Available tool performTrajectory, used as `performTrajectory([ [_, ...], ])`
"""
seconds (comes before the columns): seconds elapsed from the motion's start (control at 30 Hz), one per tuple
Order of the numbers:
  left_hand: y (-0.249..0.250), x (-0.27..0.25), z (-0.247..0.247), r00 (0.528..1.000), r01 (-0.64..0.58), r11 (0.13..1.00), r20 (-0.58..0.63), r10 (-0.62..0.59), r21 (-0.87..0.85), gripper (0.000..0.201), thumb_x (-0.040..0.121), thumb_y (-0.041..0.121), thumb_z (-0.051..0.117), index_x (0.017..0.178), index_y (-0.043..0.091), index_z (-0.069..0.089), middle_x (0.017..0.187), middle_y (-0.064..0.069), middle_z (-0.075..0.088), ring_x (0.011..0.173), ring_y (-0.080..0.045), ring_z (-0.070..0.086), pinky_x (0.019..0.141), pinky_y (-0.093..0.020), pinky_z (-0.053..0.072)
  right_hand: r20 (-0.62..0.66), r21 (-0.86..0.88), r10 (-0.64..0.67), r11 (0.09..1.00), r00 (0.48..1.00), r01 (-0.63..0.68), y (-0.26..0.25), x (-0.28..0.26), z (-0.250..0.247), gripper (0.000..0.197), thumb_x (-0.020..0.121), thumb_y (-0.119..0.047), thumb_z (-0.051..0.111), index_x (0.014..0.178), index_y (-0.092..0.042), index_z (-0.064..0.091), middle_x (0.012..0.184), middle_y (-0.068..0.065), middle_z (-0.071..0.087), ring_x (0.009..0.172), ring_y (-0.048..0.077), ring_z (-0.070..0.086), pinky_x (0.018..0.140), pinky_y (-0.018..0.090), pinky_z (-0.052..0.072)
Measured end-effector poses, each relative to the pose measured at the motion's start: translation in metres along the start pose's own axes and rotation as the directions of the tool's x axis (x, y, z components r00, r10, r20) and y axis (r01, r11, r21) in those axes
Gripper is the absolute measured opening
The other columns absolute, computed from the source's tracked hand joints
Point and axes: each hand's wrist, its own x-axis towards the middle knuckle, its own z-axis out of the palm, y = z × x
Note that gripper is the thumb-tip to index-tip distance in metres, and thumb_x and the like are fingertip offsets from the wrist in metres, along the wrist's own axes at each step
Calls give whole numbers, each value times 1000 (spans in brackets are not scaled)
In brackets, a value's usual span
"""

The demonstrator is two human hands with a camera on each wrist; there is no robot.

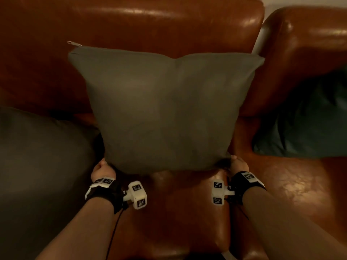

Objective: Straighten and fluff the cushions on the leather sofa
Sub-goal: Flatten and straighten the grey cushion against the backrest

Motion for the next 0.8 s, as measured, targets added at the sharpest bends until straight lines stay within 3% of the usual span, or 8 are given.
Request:
performTrajectory([
  [0.13, -5, -7, -1, 995, 97, 993, 5, -97, -68, 41, 100, 38, 46, 136, 22, 55, 137, -12, 55, 122, -34, 53, 102, -41, 44, 46, -14, 104, 995, 994, -103, 0, -9, -5, 31, 100, -34, 50, 100, -5, 59, 99, 15, 63, 88, 29, 58, 92, 42, 50],
  [0.27, -10, 5, -1, 962, 258, 946, 141, -234, -195, 39, 98, 46, 47, 130, 26, 57, 125, -2, 63, 111, -25, 63, 76, -34, 54, 14, -151, 107, 983, 994, -104, -6, -10, -2, 25, 95, -42, 57, 88, -18, 63, 96, 11, 64, 97, 34, 64, 91, 47, 53],
  [0.37, -3, 5, -1, 910, 395, 879, 243, -335, -267, 41, 99, 48, 44, 127, 20, 56, 114, 0, 63, 112, -19, 60, 81, -37, 48, -95, -206, 94, 972, 991, -112, -8, -7, -4, 31, 96, -42, 56, 77, -18, 60, 99, 14, 68, 100, 37, 65, 94, 50, 51],
  [0.5, 2, 2, -4, 907, 401, 882, 247, -342, -249, 31, 95, 46, 54, 105, 18, 60, 97, -2, 66, 96, -20, 63, 80, -40, 51, -108, -216, 117, 967, 987, -138, -11, -8, -2, 34, 99, -38, 53, 79, -10, 56, 82, 13, 60, 91, 36, 64, 85, 46, 54],
  [0.57, -2, 9, -2, 917, 383, 884, 226, -329, -268, 31, 90, 45, 59, 107, 20, 64, 97, -1, 69, 90, -18, 67, 73, -38, 55, -101, -189, 38, 980, 994, -57, -8, -7, -2, 21, 98, -34, 54, 97, -16, 64, 92, 9, 65, 84, 30, 63, 75, 40, 54],
  [0.67, -7, 17, -3, 946, 310, 908, 190, -264, -281, 24, 89, 36, 60, 110, 26, 68, 106, -2, 70, 88, -19, 67, 64, -33, 54, 4, -49, -149, 988, 989, 149, 5, -4, -7, 27, 98, -18, 54, 113, -37, 68, 116, -2, 63, 101, 23, 63, 90, 40, 54],
  [0.73, -5, 12, -3, 957, 270, 919, 189, -222, -288, 30, 94, 35, 53, 120, 28, 65, 119, -6, 66, 97, -20, 65, 73, -37, 56, 107, -69, -229, 969, 967, 237, 10, -8, -7, 31, 98, -20, 55, 106, -46, 69, 127, -2, 62, 115, 24, 60, 101, 45, 49],
  [0.8, -3, 7, -5, 952, 286, 926, 184, -245, -248, 25, 92, 35, 55, 111, 25, 66, 120, -7, 65, 99, -22, 64, 81, -38, 55, 170, -262, -285, 910, 943, 322, 9, -14, -8, 23, 98, -28, 55, 116, -36, 67, 130, -2, 58, 121, 24, 56, 104, 40, 44],
])
